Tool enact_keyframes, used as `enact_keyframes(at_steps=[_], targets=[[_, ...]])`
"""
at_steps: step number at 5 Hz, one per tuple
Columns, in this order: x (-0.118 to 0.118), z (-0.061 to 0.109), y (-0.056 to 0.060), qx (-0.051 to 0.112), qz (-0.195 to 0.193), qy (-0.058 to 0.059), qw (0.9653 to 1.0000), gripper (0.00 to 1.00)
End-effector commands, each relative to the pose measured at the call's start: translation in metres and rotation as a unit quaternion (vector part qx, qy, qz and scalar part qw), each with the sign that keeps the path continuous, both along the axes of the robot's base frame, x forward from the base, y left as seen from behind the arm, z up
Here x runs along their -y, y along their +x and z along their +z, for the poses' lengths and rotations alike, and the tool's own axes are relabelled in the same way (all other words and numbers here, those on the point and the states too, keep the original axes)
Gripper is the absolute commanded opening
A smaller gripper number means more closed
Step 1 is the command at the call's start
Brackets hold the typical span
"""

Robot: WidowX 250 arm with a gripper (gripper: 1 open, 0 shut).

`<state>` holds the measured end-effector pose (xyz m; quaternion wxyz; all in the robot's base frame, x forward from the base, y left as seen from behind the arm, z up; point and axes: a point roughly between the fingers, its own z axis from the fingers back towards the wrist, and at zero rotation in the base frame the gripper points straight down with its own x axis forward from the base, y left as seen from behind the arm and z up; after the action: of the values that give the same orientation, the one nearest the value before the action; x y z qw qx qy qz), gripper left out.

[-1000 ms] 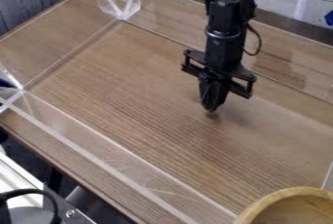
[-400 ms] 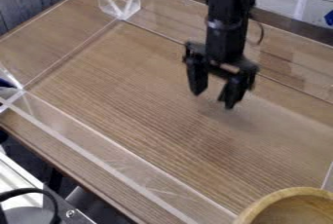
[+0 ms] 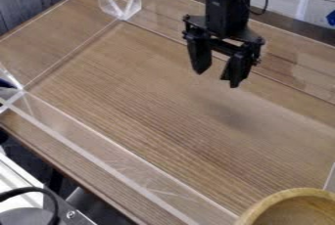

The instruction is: Remove the green block from inside the brown bowl and put it on the table

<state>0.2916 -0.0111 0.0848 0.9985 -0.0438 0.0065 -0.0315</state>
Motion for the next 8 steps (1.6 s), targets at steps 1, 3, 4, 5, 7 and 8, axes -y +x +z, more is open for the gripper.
enact_keyframes(at_steps=[1,3,4,5,7,8], targets=[[-0.002,0.012,0.013,0.032,0.000,0.001,0.9995,1.00],[-0.001,-0.006,0.019,0.017,-0.001,0.005,0.9998,0.00],[-0.002,-0.015,0.022,0.010,-0.001,0.005,0.9999,0.00],[-0.003,-0.023,0.025,0.005,0.000,0.004,1.0000,0.00],[-0.003,-0.033,0.027,-0.001,0.000,0.001,1.0000,0.00],[-0.003,-0.026,0.027,0.005,-0.003,-0.003,1.0000,0.00]])
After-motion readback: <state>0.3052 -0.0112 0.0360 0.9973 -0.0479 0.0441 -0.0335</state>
